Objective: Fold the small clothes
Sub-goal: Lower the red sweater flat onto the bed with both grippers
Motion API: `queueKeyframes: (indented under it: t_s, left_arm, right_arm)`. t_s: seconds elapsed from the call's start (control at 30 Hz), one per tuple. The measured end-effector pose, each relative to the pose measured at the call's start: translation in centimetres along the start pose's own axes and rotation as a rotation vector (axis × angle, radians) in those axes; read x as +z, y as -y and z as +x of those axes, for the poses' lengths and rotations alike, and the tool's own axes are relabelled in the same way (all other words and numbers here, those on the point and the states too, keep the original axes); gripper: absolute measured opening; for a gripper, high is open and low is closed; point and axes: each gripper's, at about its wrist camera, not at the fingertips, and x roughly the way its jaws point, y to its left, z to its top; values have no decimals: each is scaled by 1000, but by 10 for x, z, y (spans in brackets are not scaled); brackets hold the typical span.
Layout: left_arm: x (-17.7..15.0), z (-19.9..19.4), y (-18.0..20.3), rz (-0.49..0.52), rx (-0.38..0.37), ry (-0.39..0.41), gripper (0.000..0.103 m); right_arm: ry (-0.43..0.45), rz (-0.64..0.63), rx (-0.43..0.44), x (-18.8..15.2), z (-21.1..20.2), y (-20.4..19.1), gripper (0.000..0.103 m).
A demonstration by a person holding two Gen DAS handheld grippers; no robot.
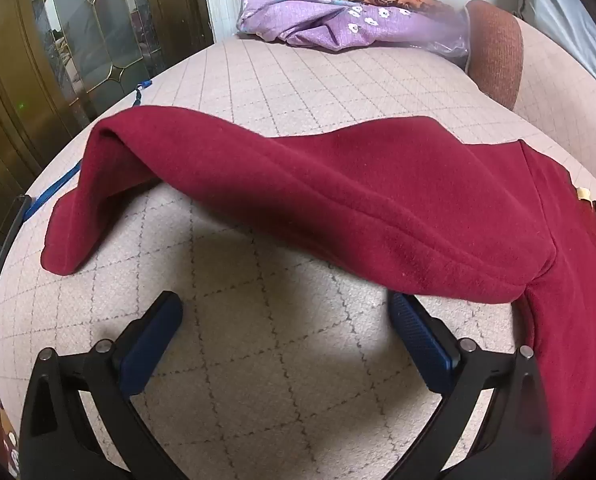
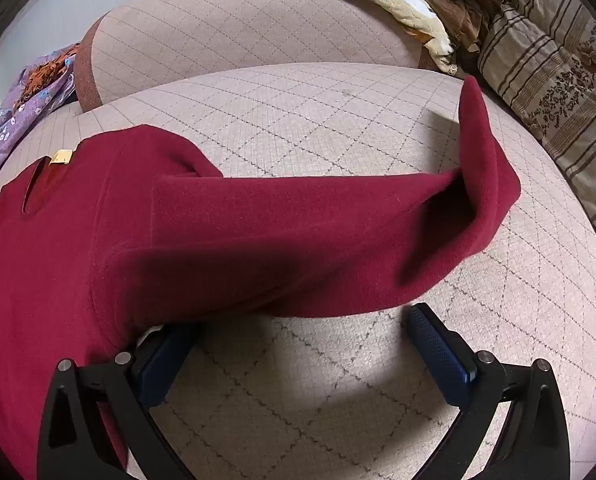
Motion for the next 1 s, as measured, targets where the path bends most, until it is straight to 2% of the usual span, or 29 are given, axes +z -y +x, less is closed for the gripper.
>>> queueKeyframes:
  t_s: [0.03, 0.17, 0.4, 0.6, 0.7, 0.77, 0.87, 1.0]
  left_arm:
    - [0, 1, -2, -15, -23, -11, 103]
    - [0, 0, -6, -20, -29, -10, 103]
    - [0, 0, 0, -7, -13, -11, 103]
    - [0, -8, 2, -10, -21, -71, 103]
    - [-5, -19, 8, 7, -72, -112, 103]
    - [-10, -34, 11, 4, -100, -94, 103]
    - [-16, -62, 19, 16, -134, -19, 103]
    - [-20, -93, 33, 60, -174, 32, 103]
  right_arm:
    - [-3, 1, 1, 0, 0, 0, 102]
    - [-3, 0, -1, 0, 0, 0, 102]
    - [-2, 0, -1, 0, 0, 0, 102]
    - [1, -2, -2, -1, 0, 0, 102]
    - [-19, -1, 0, 0, -2, 2, 102]
    - [-55, 15, -1, -1, -10, 2, 102]
    - [-80, 69, 22, -7, -36, 4, 102]
    - [-32, 117, 73, -20, -88, -3, 103]
